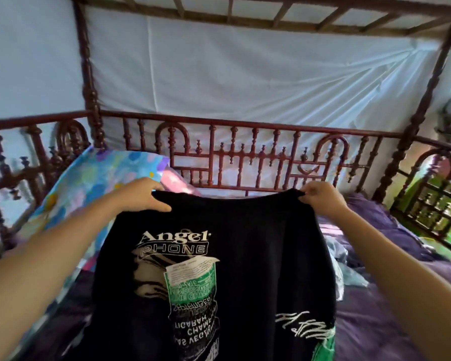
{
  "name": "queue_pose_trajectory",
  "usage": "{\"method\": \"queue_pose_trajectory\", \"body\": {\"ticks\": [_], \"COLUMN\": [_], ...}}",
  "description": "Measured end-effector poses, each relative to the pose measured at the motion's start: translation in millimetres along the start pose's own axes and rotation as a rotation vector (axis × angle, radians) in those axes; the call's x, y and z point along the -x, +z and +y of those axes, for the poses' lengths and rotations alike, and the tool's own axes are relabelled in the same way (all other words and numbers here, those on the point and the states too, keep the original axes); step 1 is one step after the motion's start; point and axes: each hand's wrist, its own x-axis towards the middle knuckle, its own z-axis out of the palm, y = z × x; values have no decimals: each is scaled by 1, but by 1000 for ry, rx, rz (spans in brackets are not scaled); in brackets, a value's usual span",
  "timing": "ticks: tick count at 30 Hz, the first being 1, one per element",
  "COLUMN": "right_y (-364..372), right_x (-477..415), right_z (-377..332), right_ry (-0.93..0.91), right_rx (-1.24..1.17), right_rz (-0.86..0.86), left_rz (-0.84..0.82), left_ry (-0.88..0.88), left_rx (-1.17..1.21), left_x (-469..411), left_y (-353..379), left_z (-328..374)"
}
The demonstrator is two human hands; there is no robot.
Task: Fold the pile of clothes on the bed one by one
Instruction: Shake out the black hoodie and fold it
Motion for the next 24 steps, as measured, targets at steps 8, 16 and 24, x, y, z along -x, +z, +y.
{"method": "queue_pose_trajectory", "body": {"ticks": [8, 16, 24], "right_y": [92, 167, 290], "right_x": [-62, -69, 166], "right_z": [24, 49, 179], "right_ry": [302, 139, 754], "right_rx": [-292, -275, -61], "right_rz": [-35, -310, -662], "left_rz": [304, 164, -339], "left_ry": [-262, -415, -835], "left_rx": [-101, 13, -15], "left_x": [-88, -133, 71], "left_y": [58, 150, 335], "left_z": [-9, -14, -90]}}
